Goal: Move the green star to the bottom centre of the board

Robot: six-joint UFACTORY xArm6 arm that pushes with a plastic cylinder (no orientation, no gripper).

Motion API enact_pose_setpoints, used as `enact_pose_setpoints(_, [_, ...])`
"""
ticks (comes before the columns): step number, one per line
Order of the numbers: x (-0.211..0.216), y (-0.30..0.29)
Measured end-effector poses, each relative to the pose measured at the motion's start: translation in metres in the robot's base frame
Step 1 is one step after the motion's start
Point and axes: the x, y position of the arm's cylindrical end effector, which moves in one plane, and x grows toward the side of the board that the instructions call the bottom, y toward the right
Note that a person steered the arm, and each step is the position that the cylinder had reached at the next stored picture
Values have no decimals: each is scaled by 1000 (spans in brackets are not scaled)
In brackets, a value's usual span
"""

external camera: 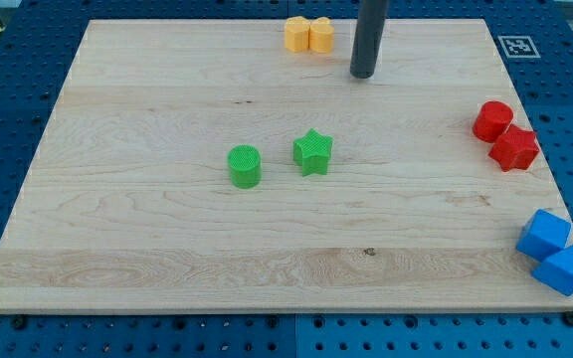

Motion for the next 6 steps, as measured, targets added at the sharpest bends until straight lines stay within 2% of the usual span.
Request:
enact_pose_setpoints(2, [53,-13])
enact_pose_setpoints(6, [109,-31])
